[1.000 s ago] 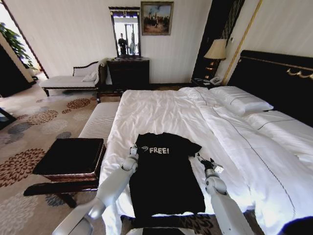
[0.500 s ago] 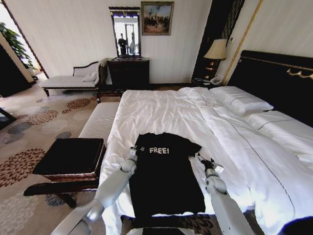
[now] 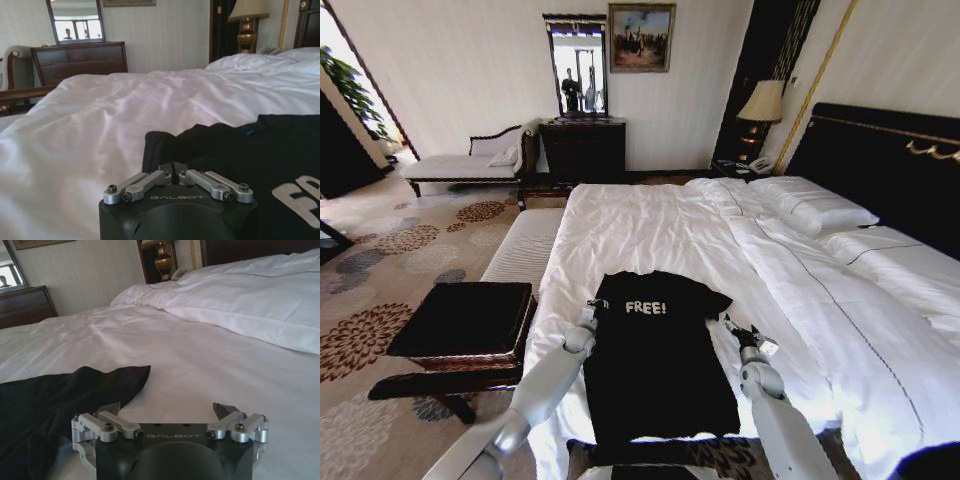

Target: Fold the clothes on the bed and place them into the basket.

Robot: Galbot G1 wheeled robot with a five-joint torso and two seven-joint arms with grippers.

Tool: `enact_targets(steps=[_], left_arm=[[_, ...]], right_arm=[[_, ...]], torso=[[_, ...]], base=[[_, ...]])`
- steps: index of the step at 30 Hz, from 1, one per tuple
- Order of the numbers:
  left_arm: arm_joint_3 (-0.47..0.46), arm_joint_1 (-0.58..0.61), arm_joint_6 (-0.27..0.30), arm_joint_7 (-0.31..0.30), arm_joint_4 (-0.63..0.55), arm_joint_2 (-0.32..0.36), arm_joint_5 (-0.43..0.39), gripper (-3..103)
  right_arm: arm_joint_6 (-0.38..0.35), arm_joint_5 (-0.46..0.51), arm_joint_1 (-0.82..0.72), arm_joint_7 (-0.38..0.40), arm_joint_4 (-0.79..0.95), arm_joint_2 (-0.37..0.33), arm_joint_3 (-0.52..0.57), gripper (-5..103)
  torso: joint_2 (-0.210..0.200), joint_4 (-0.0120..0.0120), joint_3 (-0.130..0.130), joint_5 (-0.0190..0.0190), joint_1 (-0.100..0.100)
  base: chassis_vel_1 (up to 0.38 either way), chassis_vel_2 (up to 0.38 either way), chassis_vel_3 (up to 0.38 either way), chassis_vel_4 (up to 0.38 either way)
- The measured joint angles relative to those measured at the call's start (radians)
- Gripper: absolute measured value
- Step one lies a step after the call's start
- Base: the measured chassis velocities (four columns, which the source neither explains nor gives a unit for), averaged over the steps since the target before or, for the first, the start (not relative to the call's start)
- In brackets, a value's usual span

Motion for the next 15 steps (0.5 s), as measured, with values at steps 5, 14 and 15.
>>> enact_targets(steps=[5, 14, 15], left_arm=[[-0.053, 0.052, -0.004, -0.036, -0.132, 0.055, -0.012, 1], [-0.187, 0.215, -0.021, -0.082, -0.270, 0.136, -0.007, 1], [-0.195, 0.224, -0.024, -0.088, -0.272, 0.137, -0.005, 1]], right_arm=[[0.000, 0.000, -0.001, 0.000, 0.005, 0.000, 0.000, 100], [0.000, -0.002, 0.009, -0.002, -0.005, 0.002, -0.008, 100], [0.000, -0.003, 0.010, -0.002, -0.006, 0.004, -0.010, 100]], torso=[[0.000, -0.0001, 0.000, 0.0001, 0.000], [0.000, 0.0004, 0.000, -0.0001, 0.000], [0.000, 0.0003, 0.000, -0.0001, 0.000]], base=[[0.000, 0.000, 0.000, 0.000], [0.000, 0.000, 0.000, 0.000], [0.000, 0.000, 0.000, 0.000]])
